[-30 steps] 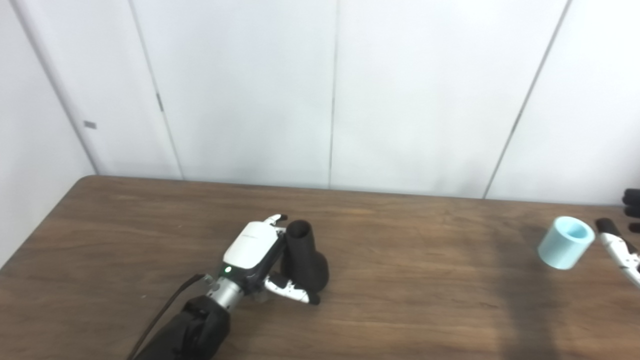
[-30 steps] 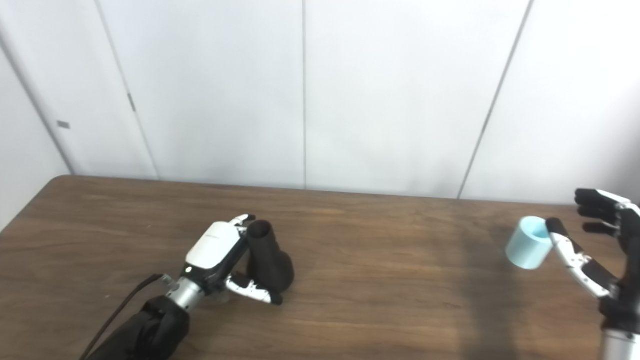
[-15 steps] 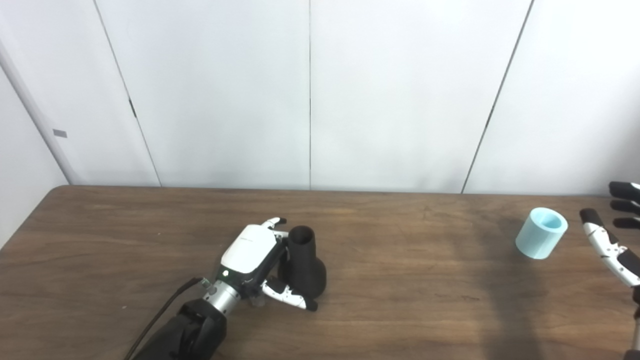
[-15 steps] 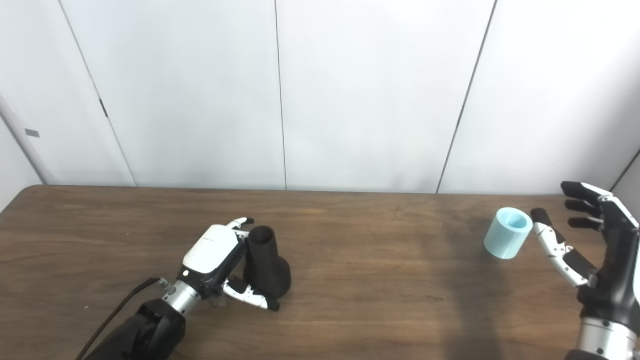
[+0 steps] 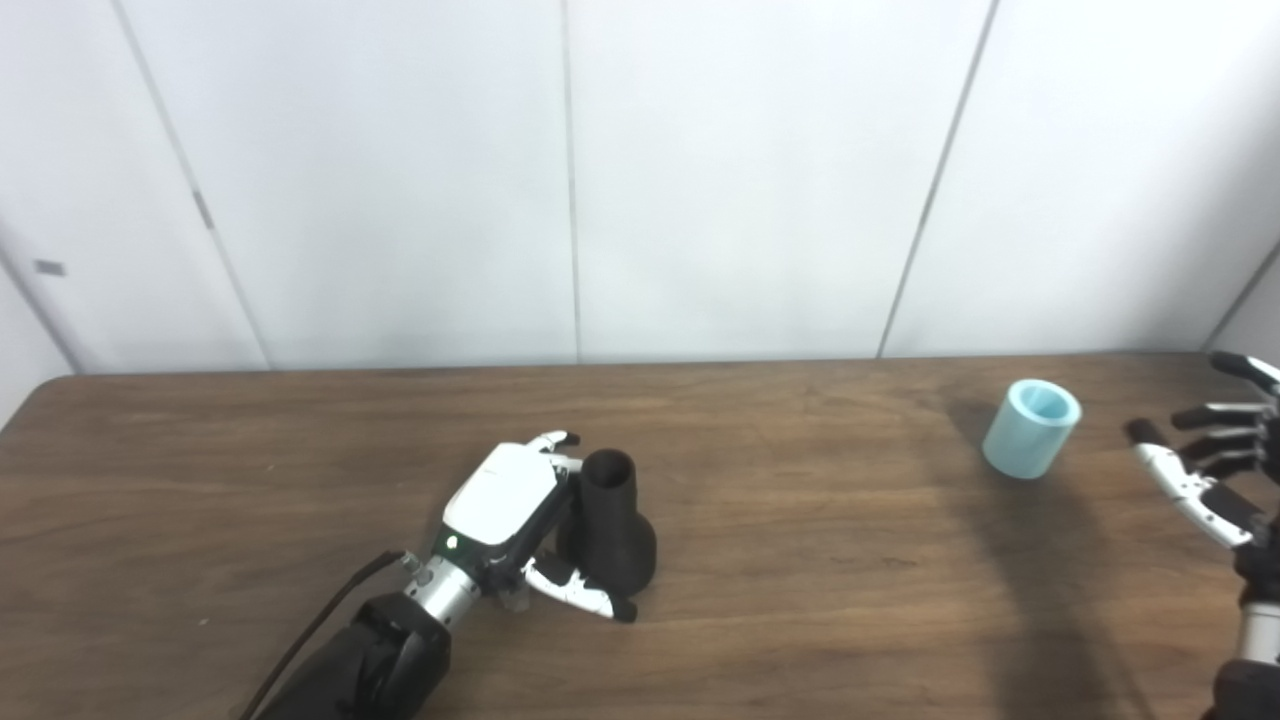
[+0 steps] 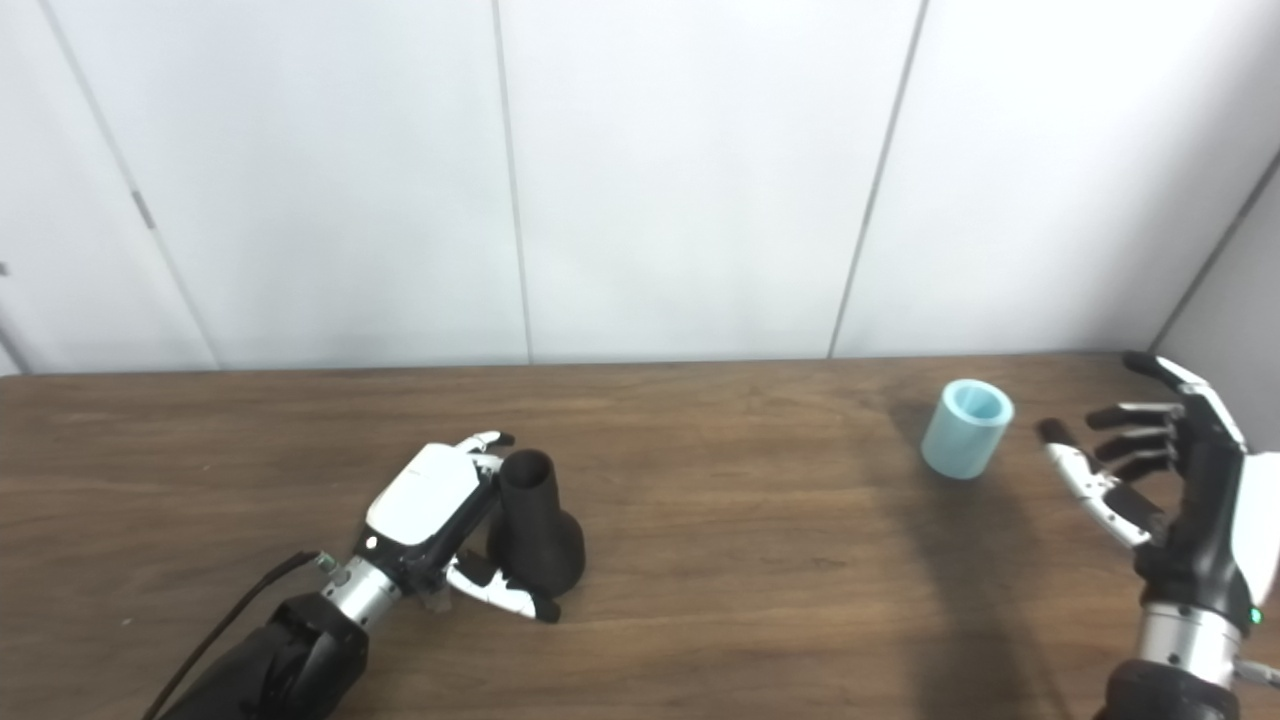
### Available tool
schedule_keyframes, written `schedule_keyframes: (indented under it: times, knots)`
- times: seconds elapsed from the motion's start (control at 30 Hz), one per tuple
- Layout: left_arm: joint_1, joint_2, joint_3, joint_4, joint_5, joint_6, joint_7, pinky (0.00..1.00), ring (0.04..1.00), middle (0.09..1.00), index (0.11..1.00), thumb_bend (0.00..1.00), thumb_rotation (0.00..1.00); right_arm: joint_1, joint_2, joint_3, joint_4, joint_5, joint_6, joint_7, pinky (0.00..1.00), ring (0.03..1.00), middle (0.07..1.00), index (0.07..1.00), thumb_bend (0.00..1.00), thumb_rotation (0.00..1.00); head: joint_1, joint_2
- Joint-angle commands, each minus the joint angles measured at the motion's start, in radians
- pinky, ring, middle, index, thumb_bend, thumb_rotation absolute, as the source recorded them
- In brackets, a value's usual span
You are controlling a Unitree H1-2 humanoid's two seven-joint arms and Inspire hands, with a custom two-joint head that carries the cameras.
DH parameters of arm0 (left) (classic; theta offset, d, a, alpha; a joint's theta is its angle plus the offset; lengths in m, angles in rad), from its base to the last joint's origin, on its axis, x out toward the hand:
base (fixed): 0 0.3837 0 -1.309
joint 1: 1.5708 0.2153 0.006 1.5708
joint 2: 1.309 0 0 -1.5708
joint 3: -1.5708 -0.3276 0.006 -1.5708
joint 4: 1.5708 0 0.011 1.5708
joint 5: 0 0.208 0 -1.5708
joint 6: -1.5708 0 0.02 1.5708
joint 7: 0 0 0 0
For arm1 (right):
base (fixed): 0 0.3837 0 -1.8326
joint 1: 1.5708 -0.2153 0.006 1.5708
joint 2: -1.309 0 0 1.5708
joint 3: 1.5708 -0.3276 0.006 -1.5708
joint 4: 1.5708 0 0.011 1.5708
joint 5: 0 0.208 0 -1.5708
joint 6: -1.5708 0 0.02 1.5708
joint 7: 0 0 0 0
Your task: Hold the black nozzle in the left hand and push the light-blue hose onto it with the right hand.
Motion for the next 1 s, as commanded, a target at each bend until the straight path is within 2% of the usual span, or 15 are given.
schedule_keyframes:
  times: [0.0,0.03,0.1,0.13,0.17,0.23,0.3,0.37,0.43,0.63,0.8,0.97]
  knots:
    - [0.019,0.001,-0.016,0.023,0.007,-0.026,-0.008,0.87,0.513,0.464,0.499,0.52,0.00,-0.045,-0.014,0.018,-0.084,-0.021,0.110,0.051,0.52,0.664,0.782,0.776,0.83,0.45,-0.031,-0.003]
    - [0.019,0.005,-0.014,0.027,0.003,-0.034,-0.007,0.86,0.510,0.464,0.499,0.52,0.00,-0.051,-0.013,0.031,-0.100,-0.037,0.148,0.064,0.45,0.608,0.799,0.792,0.87,0.43,-0.052,-0.005]
    - [0.019,0.012,-0.010,0.033,-0.002,-0.045,-0.007,0.85,0.510,0.467,0.497,0.52,0.00,-0.056,-0.014,0.042,-0.102,-0.042,0.185,0.073,0.47,0.632,0.836,0.835,0.92,0.40,-0.084,-0.008]
    - [0.019,0.017,-0.008,0.033,-0.004,-0.049,-0.009,0.85,0.510,0.466,0.497,0.52,0.00,-0.054,-0.018,0.035,-0.065,-0.017,0.158,0.066,0.56,0.701,0.863,0.865,0.92,0.37,-0.104,-0.010]
    - [0.019,0.021,-0.005,0.034,-0.008,-0.054,-0.010,0.84,0.513,0.470,0.494,0.52,0.00,-0.052,-0.025,0.024,-0.018,0.015,0.122,0.060,0.74,0.836,0.910,0.921,0.94,0.38,-0.113,-0.011]
    - [0.018,0.030,-0.003,0.038,-0.016,-0.061,-0.009,0.85,0.514,0.465,0.499,0.52,0.00,-0.054,-0.027,0.008,0.065,0.069,0.043,0.044,0.85,0.926,0.957,0.968,0.99,0.45,-0.145,-0.013]
    - [0.017,0.040,-0.004,0.042,-0.031,-0.064,-0.011,0.85,0.517,0.462,0.501,0.52,0.00,-0.067,-0.017,-0.009,0.151,0.131,-0.051,0.024,0.87,0.934,0.965,0.981,1.00,0.47,-0.163,-0.014]
    - [0.015,0.049,-0.009,0.044,-0.042,-0.064,-0.011,0.85,0.523,0.462,0.502,0.52,0.00,-0.082,0.002,-0.004,0.192,0.155,-0.090,0.008,0.85,0.925,0.960,0.981,1.00,0.47,-0.178,-0.015]
    - [0.012,0.057,-0.017,0.051,-0.047,-0.064,-0.007,0.83,0.525,0.467,0.498,0.52,0.00,-0.094,0.016,0.015,0.215,0.150,-0.099,-0.007,0.83,0.904,0.939,0.974,1.00,0.45,-0.199,-0.017]
    - [0.005,0.072,-0.032,0.062,-0.058,-0.065,-0.004,0.86,0.527,0.477,0.488,0.52,0.00,-0.120,0.023,0.045,0.267,0.140,-0.069,-0.030,0.87,0.930,0.938,0.967,0.97,0.41,-0.233,-0.019]
    - [-0.002,0.084,-0.048,0.072,-0.089,-0.065,0.008,0.85,0.523,0.458,0.503,0.52,0.00,-0.145,0.004,0.037,0.349,0.160,-0.118,-0.052,0.91,0.953,0.950,0.972,1.00,0.42,-0.254,-0.022]
    - [-0.004,0.094,-0.061,0.073,-0.101,-0.065,0.019,0.84,0.524,0.452,0.510,0.52,0.00,-0.165,-0.009,0.029,0.436,0.174,-0.163,-0.079,0.86,0.921,0.935,0.966,1.00,0.44,-0.262,-0.023]
